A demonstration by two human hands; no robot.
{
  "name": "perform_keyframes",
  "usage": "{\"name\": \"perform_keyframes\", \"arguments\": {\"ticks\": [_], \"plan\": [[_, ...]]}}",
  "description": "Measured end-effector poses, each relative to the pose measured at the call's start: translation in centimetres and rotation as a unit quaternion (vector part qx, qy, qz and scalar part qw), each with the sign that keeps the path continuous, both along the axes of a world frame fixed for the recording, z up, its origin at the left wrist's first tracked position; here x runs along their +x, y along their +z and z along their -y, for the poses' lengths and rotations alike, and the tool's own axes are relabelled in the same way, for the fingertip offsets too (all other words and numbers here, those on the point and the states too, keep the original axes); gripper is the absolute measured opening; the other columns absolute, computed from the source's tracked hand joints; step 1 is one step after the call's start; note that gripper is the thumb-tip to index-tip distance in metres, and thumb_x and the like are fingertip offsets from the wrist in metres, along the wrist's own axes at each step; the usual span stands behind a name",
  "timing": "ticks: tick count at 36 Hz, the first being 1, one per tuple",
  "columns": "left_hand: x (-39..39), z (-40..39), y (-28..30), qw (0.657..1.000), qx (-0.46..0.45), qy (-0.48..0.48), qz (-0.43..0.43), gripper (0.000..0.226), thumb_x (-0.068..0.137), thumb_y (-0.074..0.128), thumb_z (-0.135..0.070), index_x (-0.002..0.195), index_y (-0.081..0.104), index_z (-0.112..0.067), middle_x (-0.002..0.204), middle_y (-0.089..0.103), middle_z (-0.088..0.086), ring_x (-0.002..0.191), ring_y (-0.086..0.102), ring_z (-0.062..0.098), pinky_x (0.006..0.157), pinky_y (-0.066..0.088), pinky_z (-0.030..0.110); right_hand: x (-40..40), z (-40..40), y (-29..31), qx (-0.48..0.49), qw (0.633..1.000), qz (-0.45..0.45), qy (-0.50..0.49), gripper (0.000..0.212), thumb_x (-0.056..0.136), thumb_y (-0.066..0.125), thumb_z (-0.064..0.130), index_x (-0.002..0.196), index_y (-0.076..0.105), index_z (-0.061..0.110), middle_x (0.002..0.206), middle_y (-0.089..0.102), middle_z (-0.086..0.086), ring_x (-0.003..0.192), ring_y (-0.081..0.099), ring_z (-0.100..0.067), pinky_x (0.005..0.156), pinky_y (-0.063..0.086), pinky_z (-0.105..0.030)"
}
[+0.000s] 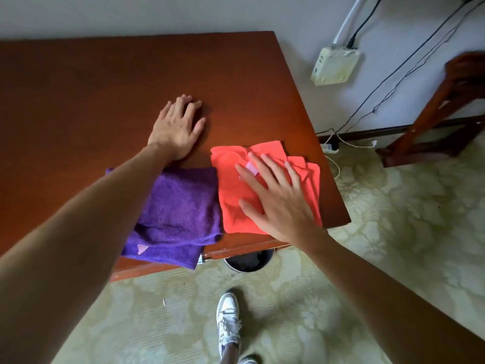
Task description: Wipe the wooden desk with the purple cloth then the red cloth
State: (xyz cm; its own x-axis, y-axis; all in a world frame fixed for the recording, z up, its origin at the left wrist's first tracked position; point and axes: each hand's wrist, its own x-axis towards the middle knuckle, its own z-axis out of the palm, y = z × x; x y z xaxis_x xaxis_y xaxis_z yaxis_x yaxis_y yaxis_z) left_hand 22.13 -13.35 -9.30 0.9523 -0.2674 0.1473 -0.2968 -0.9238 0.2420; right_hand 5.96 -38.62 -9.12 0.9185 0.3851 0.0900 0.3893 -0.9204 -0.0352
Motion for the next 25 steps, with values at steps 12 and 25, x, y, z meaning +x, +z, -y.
{"name": "perform_keyframes", "arguments": {"ticks": [12, 25], "plan": [[0.5, 0.0, -0.4, 1.000, -0.003, 0.002, -0.001, 0.052, 0.105, 0.031, -0.041, 0.149, 0.036, -0.013, 0.156, 0.032, 0.018, 0.150, 0.023, 0.028, 0.124, 0.012, 0.043, 0.5, 0.0, 0.2, 0.009, 1.000, -0.011, -0.008, 0.070, 0.097, 0.036, 0.065, 0.161, 0.026, 0.039, 0.172, 0.017, 0.004, 0.158, 0.014, -0.019, 0.125, 0.012, -0.053], [-12.8, -1.7, 8.7, 0.981, -0.138, 0.003, -0.135, 0.039, 0.099, 0.052, -0.033, 0.130, 0.053, -0.008, 0.131, 0.048, 0.019, 0.119, 0.054, 0.035, 0.100, 0.044, 0.047, -3.4, -3.0, 3.7, 0.027, 0.995, -0.055, -0.082, 0.065, 0.097, 0.035, 0.043, 0.155, 0.044, 0.018, 0.167, 0.031, -0.007, 0.154, 0.029, -0.028, 0.123, 0.022, -0.056]]}}
